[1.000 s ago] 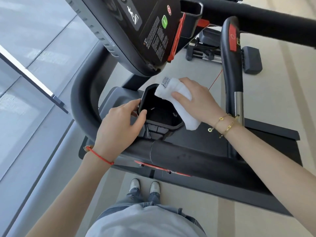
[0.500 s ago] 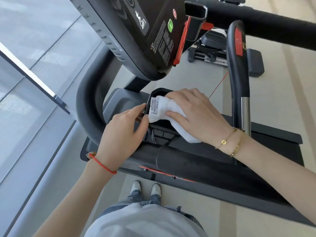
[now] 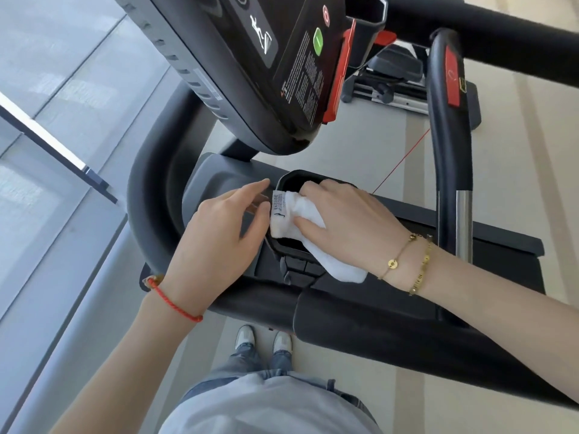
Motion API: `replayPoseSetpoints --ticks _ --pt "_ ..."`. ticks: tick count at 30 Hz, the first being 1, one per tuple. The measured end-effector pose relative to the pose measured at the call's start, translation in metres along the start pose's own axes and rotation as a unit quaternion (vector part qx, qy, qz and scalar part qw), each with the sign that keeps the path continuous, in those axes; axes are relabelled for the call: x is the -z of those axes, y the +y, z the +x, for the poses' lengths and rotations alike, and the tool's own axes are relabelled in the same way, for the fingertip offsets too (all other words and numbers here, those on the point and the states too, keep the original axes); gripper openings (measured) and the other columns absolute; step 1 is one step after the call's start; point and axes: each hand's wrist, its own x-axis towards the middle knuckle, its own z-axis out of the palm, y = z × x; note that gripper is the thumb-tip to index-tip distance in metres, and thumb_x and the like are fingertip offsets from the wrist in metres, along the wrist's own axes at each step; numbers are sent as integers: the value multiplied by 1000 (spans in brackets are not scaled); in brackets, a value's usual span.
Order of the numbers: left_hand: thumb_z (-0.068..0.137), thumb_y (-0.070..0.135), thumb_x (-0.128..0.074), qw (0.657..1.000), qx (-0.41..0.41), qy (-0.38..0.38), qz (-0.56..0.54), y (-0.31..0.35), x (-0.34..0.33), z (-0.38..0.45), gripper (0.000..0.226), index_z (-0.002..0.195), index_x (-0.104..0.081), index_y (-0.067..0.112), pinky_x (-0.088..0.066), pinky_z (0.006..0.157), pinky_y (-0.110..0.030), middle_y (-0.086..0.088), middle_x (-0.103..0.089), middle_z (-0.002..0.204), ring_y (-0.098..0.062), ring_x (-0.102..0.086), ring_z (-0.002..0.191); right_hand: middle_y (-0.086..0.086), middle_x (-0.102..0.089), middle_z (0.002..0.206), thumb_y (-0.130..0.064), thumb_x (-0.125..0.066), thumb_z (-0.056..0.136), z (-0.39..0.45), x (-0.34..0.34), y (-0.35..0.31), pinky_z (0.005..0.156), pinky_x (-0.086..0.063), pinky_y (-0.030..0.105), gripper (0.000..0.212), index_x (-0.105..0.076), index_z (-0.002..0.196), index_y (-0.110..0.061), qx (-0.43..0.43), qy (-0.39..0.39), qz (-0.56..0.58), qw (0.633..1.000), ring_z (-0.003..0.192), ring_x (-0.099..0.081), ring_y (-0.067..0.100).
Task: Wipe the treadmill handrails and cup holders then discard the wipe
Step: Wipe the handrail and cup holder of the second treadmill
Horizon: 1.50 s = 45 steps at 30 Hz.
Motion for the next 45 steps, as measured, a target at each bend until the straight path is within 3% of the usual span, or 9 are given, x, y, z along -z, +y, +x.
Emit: replayPoseSetpoints --ticks 5,10,14,18,25,28,32,39,45 --pt "97 28 -50 999 -34 -42 -4 -8 3 25 40 136 -58 22 -53 89 -24 8 -71 113 -8 -67 101 1 -53 97 -39 -47 95 -6 5 -6 66 -41 36 24 -52 105 -18 -35 16 44 998 85 -54 24" --pt "99 31 -47 992 -71 -99 11 -21 7 40 41 138 -55 26 -44 81 -3 12 -68 114 -2 -65 92 2 -44 97 -38 -40 99 -1 -3 -23 66 -45 38 27 -54 100 -15 -121 5 42 992 76 -53 27" --pt "100 30 -46 985 -88 -145 -5 -26 10 42 42 141 -52 25 -56 78 -35 7 -67 115 -10 -67 87 2 -34 95 -28 -42 99 9 -8 -33 54 -28 34 24 -58 94 -11 -192 -9 31 981 67 -46 26" --pt "101 28 -48 981 -99 -164 -23 -29 11 41 43 143 -48 24 -55 82 -38 6 -66 115 -11 -66 91 2 -41 90 -31 -43 96 16 -10 -35 60 -31 32 27 -64 100 -13 -215 -39 39 975 77 -53 28" --pt "100 30 -47 976 -94 -192 -45 -30 15 44 46 145 -46 23 -51 72 -18 10 -65 111 3 -61 81 -3 -54 108 -31 -55 89 -3 10 -18 77 -48 38 39 -42 126 -26 -101 -121 103 982 96 -55 23" --pt "100 30 -47 976 -87 -194 -47 -32 14 44 45 145 -46 25 -40 64 -8 12 -65 109 11 -55 73 -6 -55 117 -19 -57 88 1 14 -7 86 -45 37 44 -48 129 -33 -61 -174 146 972 108 -51 20" --pt "100 31 -46 977 -75 -195 -52 -31 13 45 44 144 -46 28 -44 65 -13 11 -65 116 -4 -63 88 -7 -54 124 -11 -55 90 15 4 -1 96 -41 38 38 -61 121 -30 31 -170 56 983 111 -50 22" --pt "101 29 -47 977 -63 -199 -43 -29 16 47 45 145 -46 26 -55 79 -29 7 -65 116 -8 -64 94 -5 -50 115 -16 -54 90 31 -8 2 89 -47 34 31 -60 118 -29 109 -210 -136 962 102 -50 19" --pt "101 29 -47 976 -67 -203 -38 -28 18 46 46 147 -44 23 -55 87 -40 5 -66 119 -14 -65 102 -3 -47 117 -37 -56 90 30 4 2 64 -42 32 39 -52 128 -34 79 -293 -167 938 96 -58 23"
